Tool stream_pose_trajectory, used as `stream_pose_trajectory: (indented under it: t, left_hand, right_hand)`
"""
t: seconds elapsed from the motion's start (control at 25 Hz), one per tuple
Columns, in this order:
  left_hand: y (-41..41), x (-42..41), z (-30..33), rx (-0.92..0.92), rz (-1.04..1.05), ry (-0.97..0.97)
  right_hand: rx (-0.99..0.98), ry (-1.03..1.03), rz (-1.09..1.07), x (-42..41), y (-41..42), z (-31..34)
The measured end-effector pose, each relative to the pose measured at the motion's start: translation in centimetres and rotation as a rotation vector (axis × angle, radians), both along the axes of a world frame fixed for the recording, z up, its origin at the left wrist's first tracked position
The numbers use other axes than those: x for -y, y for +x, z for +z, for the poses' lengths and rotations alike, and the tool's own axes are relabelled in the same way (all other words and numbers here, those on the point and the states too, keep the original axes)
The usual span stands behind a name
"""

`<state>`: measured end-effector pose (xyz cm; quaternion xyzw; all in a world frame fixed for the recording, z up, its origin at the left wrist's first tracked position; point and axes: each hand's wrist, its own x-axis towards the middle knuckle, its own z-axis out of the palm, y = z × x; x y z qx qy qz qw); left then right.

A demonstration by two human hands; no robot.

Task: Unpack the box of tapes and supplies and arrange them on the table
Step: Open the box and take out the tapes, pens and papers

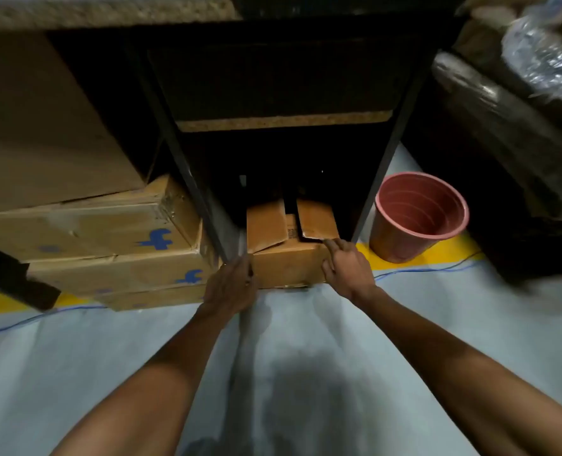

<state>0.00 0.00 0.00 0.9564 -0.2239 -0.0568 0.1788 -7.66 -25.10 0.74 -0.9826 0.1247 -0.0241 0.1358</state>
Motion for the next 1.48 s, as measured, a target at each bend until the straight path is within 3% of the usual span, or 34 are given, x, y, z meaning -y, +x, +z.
stream_pose_trajectory:
  t: [0.2,0.4,0.64,0.84,1.48]
  left_hand:
    - [1.2,1.3,-3.3,0.08,0.01,-0.061]
    - [2.5,2.3,-5.3,-0.099,0.019,-0.068]
    - [1.8,3.3,-6.1,-0.234,0.072,-0.263]
    - [1.6,3.8,-6.9,-0.274,0.159,-0.459]
    - [-1.7,4.0,-6.7,-0.307,0.242,-0.599]
  right_hand:
    - [0.114,-0.033,-0.04,0.6,0.6,-4.0]
    - [0.166,0.071,-0.125,0.3,2.2,-7.1]
    - [0.195,0.354,-0.247,-0.4,3.3,-8.8]
    - [0.213,0.365,-0.222,-0.2,3.4,-9.0]
    - [0.042,0.358,-0.15,-0.1,0.4,-7.8]
